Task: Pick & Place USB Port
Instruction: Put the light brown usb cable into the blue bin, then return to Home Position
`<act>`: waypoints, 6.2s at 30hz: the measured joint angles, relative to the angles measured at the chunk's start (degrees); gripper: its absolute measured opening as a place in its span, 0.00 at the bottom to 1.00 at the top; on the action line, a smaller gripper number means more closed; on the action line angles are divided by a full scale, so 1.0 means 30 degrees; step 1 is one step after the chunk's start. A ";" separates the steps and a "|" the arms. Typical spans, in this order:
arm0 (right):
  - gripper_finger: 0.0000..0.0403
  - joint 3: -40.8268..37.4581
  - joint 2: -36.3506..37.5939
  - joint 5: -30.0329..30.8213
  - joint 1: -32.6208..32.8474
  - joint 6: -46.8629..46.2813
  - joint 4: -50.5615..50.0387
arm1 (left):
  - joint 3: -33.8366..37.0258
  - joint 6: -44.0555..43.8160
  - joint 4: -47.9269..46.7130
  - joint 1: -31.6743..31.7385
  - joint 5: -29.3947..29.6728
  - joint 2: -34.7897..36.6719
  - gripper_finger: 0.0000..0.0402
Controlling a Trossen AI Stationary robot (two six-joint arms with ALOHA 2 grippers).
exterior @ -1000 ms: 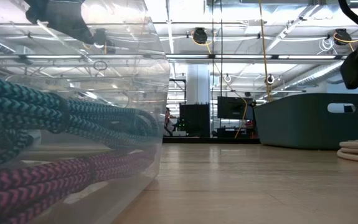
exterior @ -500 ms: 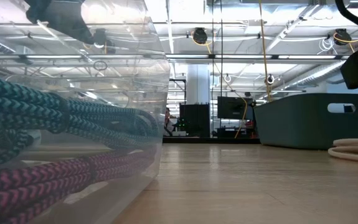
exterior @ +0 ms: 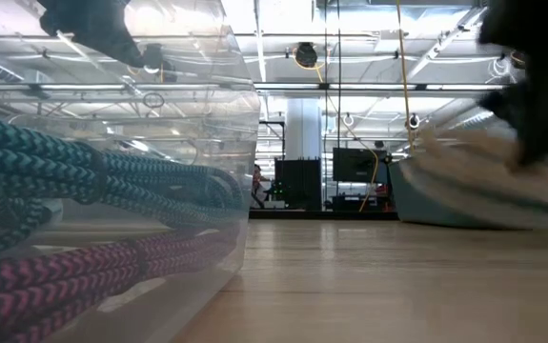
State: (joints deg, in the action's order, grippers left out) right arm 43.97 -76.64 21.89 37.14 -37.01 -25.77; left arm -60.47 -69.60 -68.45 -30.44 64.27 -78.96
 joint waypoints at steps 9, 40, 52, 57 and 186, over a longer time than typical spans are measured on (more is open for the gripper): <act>0.02 0.4262 0.0015 0.7018 -0.0867 0.6663 0.1146 | 0.0001 0.0102 0.0007 -0.0001 -0.0015 0.0000 0.05; 0.02 0.0512 0.9406 -0.0881 -2.1650 1.2074 0.0131 | 0.0000 0.0262 0.0000 -0.0007 -0.0328 0.0000 0.05; 0.02 -0.1306 0.9459 -0.1667 -2.1334 1.0600 -0.4297 | 0.0004 0.0299 -0.0004 -0.0007 -0.0306 -0.0007 0.05; 0.02 -0.1271 0.9428 -0.2840 -2.1213 0.9054 -0.4862 | 0.0007 0.0295 0.0007 -0.0007 -0.0313 -0.0015 0.05; 0.00 -1.4326 2.1433 -0.3528 -1.1392 1.3090 1.0238 | 1.3755 -0.7686 0.0914 -0.4240 0.8594 1.3757 0.02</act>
State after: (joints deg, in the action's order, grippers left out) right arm 0.99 -12.34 11.30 2.96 2.26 4.95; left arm -19.20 -92.66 -65.70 -43.16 90.05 -37.69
